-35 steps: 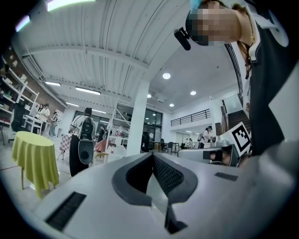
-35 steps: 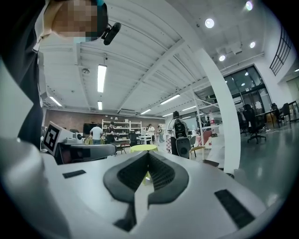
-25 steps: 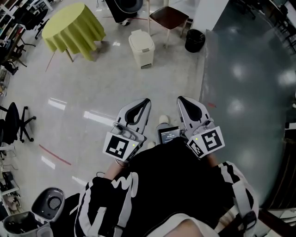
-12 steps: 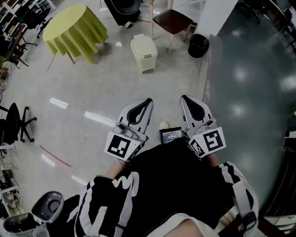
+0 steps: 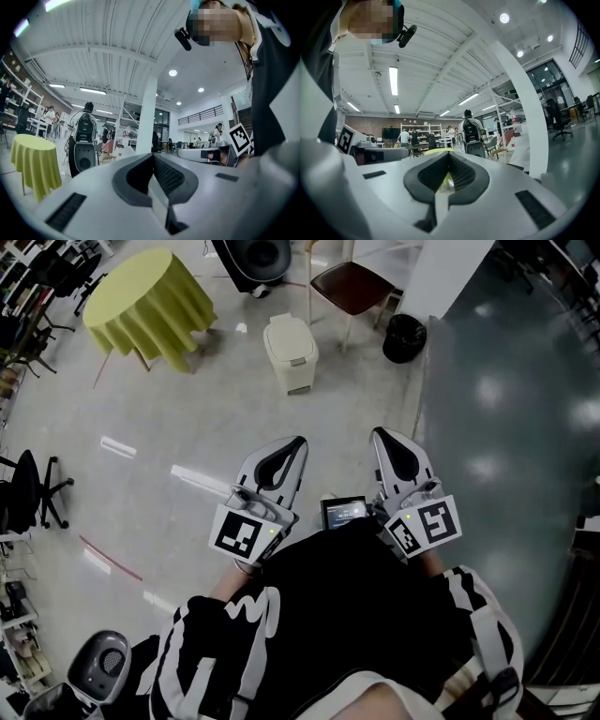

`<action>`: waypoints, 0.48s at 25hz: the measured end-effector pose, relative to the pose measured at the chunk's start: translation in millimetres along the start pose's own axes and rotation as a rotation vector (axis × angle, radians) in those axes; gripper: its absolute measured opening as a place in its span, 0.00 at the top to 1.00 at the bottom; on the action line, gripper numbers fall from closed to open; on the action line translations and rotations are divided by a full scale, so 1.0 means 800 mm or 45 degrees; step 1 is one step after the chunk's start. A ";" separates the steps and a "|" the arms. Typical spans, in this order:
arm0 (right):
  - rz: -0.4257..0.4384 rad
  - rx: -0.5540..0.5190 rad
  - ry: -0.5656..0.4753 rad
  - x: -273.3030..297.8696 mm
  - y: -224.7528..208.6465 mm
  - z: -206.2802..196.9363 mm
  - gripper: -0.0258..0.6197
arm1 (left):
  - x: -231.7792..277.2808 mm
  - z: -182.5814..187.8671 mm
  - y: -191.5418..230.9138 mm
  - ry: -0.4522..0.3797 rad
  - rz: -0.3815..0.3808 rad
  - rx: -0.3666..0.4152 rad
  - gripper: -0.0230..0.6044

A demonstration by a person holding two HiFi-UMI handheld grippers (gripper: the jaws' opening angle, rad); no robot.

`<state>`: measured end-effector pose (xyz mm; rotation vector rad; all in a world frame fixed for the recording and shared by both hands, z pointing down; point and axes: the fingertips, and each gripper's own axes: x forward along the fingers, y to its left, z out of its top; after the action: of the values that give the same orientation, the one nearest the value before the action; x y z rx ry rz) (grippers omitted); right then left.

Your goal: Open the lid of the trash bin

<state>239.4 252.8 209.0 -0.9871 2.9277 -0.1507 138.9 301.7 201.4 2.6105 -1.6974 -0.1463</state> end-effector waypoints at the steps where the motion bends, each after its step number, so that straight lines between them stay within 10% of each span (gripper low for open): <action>1: 0.003 0.004 0.000 0.004 -0.005 0.001 0.96 | 0.005 -0.001 0.002 0.004 0.002 -0.001 0.95; 12: 0.058 -0.003 0.017 0.033 -0.079 -0.004 0.95 | 0.085 -0.010 0.009 0.007 0.034 0.032 0.95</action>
<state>256.2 187.1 219.0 -0.9226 2.9606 -0.1526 160.3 236.7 205.1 2.6019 -1.7432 -0.1174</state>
